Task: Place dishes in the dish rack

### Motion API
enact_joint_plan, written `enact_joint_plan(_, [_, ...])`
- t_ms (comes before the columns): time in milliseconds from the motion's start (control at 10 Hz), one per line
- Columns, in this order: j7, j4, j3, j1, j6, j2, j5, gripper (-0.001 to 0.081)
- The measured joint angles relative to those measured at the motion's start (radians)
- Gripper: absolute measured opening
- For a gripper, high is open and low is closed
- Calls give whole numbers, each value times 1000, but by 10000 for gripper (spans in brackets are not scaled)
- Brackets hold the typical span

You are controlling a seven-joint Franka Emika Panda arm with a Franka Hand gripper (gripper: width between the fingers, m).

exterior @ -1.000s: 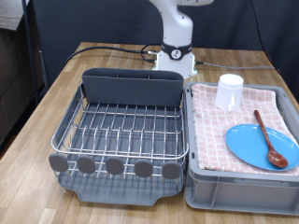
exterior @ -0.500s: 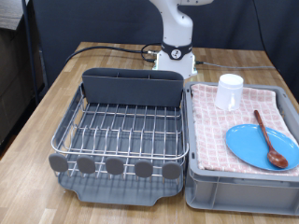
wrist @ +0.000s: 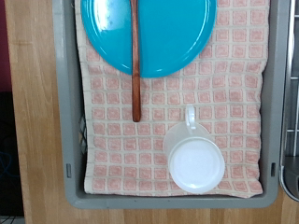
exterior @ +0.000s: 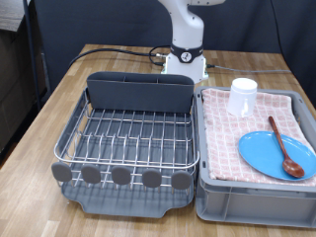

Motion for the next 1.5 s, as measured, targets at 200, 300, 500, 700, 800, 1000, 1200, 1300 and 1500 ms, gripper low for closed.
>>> enact_joint_plan(200, [63, 43, 21, 0, 11, 51, -14, 802])
enact_joint_plan(300, [84, 52, 28, 0, 27, 68, -24, 802])
enact_joint_plan(500, [91, 51, 31, 0, 69, 92, -28, 802])
enact_joint_plan(700, [95, 39, 31, 0, 128, 118, -28, 802])
enact_joint_plan(800, [104, 20, 32, 0, 176, 134, -37, 802])
enact_joint_plan(1000, [149, -37, 40, 0, 282, 170, -78, 802])
enact_joint_plan(1200, [189, -107, 49, 1, 412, 207, -133, 802])
enact_joint_plan(1300, [203, -127, 52, 1, 461, 217, -152, 802])
enact_joint_plan(1500, [203, -127, 52, 1, 470, 218, -151, 802])
